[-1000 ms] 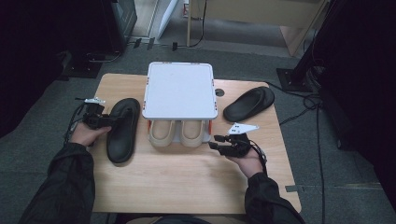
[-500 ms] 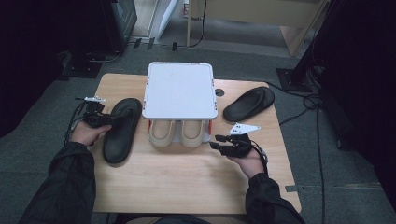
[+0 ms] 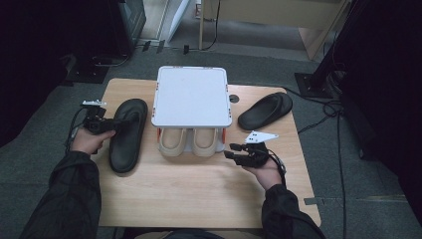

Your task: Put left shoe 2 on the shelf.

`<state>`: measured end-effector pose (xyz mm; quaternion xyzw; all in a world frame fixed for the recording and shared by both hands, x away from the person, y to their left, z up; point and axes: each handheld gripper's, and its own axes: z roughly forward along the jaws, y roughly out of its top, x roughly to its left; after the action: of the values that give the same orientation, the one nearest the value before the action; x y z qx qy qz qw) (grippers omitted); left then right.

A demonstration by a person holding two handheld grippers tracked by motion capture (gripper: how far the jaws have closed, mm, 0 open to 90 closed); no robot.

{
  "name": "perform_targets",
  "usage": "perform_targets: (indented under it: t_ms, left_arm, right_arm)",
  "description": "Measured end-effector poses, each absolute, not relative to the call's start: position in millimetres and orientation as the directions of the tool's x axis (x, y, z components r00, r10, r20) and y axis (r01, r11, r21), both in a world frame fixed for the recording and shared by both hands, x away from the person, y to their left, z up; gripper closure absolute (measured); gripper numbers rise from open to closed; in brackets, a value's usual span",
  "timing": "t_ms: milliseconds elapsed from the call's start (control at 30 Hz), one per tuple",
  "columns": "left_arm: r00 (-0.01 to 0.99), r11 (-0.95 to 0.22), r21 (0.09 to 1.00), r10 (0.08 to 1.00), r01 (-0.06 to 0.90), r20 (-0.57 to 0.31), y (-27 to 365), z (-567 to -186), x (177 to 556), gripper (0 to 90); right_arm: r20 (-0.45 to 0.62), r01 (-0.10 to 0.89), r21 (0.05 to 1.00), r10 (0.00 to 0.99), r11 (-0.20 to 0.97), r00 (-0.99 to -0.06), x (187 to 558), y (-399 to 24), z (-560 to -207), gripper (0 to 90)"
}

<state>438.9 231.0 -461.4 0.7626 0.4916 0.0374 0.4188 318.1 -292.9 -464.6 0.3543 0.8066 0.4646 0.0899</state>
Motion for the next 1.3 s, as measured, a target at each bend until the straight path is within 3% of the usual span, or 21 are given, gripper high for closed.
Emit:
perform_targets:
  t_ms: [1300]
  left_arm:
    - [0.494,-0.123,0.700,0.792,0.703,-0.358,221.0,-348.1,444.9,68.0]
  right_arm:
    - [0.180,0.482,0.815,0.650,0.322,-0.738,319.1,-293.1,-464.2,56.6]
